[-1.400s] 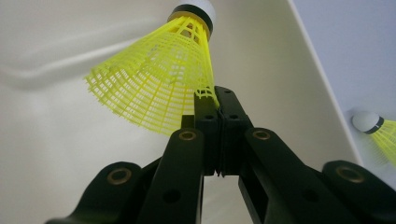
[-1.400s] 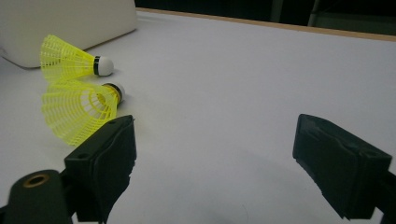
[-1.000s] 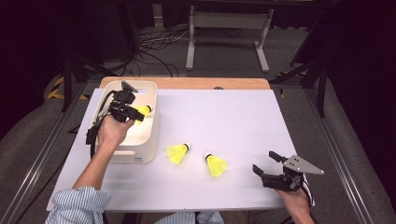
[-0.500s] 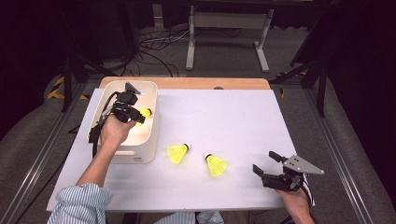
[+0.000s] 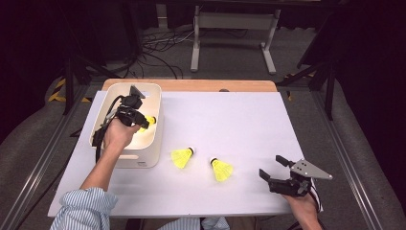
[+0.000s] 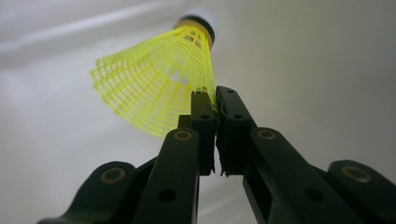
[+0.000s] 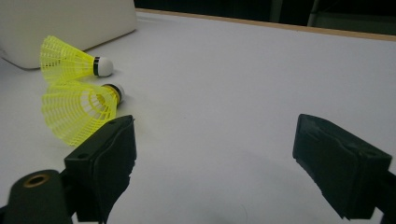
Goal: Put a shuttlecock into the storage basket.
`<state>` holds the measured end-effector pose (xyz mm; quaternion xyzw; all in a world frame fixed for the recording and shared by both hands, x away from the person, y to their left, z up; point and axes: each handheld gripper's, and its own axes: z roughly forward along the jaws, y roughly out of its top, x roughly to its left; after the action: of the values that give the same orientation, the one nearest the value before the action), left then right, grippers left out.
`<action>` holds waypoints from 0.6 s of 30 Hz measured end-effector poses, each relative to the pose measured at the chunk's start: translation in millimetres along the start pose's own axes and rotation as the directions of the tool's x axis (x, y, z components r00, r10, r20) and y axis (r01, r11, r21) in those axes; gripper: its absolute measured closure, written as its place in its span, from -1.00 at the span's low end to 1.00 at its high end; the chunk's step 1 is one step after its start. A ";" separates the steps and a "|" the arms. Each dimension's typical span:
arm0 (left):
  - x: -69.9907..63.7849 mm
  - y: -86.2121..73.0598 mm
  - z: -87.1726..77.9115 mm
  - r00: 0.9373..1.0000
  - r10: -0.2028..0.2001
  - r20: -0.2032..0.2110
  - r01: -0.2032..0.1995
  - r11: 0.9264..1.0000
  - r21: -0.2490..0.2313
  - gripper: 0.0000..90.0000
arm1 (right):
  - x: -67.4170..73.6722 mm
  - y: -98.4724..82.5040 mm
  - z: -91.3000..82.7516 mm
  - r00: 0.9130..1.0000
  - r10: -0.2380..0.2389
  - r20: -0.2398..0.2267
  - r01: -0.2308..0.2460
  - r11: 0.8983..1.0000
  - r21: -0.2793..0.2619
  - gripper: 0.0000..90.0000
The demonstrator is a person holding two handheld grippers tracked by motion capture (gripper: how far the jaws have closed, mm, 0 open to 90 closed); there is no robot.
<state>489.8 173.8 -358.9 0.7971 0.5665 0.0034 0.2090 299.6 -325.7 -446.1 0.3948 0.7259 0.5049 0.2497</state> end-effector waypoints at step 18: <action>-2.1 -5.6 -15.3 1.000 -0.014 -0.025 0.012 0.998 -0.061 0.17 | 0.1 -0.1 0.2 1.000 -0.004 0.001 0.004 1.000 0.002 -0.69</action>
<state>480.3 178.5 -346.4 0.7865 0.5740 0.0295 0.2260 299.6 -325.5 -446.3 0.3939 0.7271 0.5033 0.2506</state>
